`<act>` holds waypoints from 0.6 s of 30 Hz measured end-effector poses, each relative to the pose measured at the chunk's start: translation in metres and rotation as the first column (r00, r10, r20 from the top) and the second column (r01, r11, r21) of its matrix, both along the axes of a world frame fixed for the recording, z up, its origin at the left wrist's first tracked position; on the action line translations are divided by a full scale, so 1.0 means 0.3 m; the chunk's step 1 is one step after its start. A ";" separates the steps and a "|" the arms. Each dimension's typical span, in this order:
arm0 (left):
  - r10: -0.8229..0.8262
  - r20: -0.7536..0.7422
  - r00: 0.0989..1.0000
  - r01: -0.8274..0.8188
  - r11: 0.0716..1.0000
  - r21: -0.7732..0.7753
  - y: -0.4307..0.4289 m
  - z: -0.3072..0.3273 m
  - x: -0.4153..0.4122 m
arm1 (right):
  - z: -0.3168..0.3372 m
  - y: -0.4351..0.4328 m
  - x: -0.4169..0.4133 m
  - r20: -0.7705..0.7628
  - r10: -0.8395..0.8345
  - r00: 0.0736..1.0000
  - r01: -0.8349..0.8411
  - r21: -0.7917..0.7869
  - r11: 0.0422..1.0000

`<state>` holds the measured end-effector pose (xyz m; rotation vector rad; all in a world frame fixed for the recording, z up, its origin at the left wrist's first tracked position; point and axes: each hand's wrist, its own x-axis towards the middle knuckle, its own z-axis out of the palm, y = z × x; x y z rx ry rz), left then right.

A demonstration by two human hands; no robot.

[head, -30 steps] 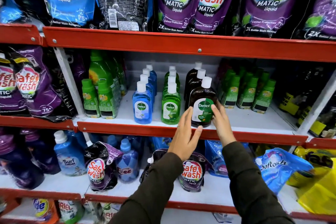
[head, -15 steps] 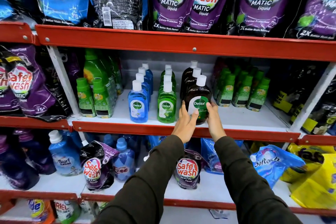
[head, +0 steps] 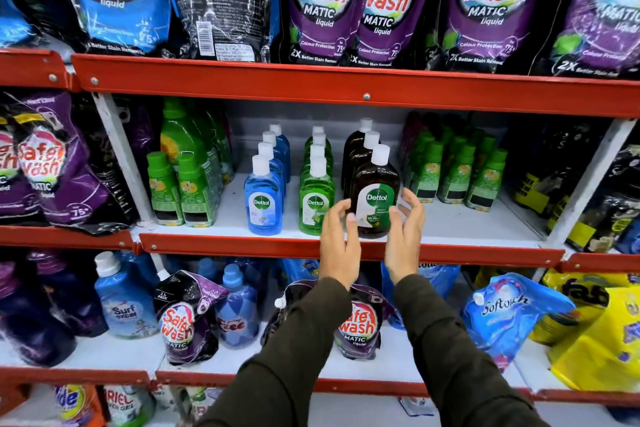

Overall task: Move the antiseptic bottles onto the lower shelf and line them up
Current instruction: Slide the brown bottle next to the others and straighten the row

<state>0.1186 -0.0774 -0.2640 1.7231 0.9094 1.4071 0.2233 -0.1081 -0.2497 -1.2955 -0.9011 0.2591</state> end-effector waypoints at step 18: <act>-0.033 -0.134 0.990 -0.008 0.955 -0.296 0.124 0.059 -0.194 | -0.061 0.192 -0.200 -0.218 0.448 0.867 -0.491 -0.212 0.845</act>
